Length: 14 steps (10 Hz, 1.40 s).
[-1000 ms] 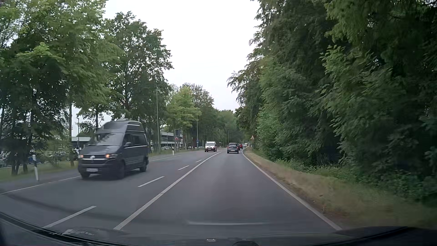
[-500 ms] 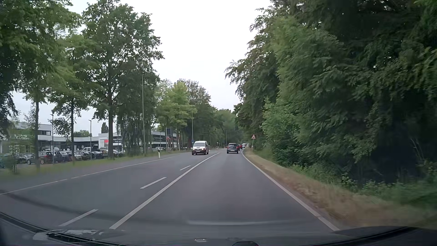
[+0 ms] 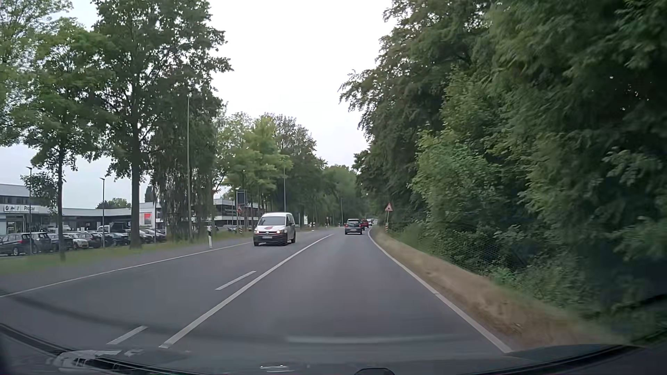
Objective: Follow the waypoints while adhering to traffic rules and regulations
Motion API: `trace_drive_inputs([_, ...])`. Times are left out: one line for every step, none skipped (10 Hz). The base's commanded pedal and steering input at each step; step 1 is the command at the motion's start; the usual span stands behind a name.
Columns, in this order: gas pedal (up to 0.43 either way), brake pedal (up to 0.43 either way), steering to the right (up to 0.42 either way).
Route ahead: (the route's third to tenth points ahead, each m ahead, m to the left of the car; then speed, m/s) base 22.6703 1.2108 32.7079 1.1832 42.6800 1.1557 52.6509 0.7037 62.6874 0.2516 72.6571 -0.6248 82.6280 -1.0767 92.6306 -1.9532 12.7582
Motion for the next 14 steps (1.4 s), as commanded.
trace_drive_inputs([0.169,0.000,0.005])
trace_drive_inputs([0.169,0.000,0.005])
trace_drive_inputs([0.169,0.000,0.005])
trace_drive_inputs([0.169,0.000,0.005])
trace_drive_inputs([0.169,0.000,0.005])
trace_drive_inputs([0.169,0.000,0.004])
trace_drive_inputs([0.169,0.000,0.004])
trace_drive_inputs([0.169,0.000,0.004])
trace_drive_inputs([0.169,0.000,0.004])
trace_drive_inputs([0.169,0.000,0.004])
trace_drive_inputs([0.169,0.000,0.004])
trace_drive_inputs([0.169,0.000,0.004])
trace_drive_inputs([0.169,0.000,0.004])
trace_drive_inputs([0.169,0.000,0.004])
